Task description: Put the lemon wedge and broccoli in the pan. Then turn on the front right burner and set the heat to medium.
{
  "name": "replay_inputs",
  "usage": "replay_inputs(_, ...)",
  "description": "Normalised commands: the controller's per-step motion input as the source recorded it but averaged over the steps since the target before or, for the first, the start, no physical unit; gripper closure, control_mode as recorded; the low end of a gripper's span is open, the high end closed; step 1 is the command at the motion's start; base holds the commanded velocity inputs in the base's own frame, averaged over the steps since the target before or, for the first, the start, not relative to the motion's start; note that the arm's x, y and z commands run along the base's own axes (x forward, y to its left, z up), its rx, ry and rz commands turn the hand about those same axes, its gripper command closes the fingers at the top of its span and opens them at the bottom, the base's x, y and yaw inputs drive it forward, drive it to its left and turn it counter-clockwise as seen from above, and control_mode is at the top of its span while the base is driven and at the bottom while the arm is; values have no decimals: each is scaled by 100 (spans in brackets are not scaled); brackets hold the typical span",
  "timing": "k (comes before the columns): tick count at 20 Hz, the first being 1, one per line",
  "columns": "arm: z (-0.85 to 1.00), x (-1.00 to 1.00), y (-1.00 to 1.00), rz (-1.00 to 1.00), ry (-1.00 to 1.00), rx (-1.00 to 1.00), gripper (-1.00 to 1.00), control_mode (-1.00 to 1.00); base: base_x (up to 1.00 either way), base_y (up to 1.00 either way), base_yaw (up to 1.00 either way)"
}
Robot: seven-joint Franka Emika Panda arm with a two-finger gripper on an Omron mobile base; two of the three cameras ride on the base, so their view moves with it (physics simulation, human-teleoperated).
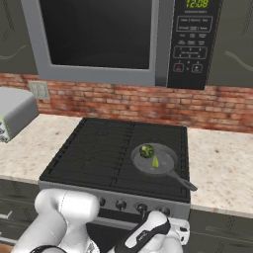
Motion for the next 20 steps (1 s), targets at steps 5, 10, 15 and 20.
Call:
replay_inputs(5,-18,8,-7,0,0,0,-100,-100,0,0,0)
replay_inputs(10,-2,18,-2,0,0,0,-100,-100,0,0,0)
replay_inputs(15,0,7,0,0,0,0,-100,-100,0,0,0)
replay_inputs(20,0,0,0,0,0,0,100,-100,0,0,0)
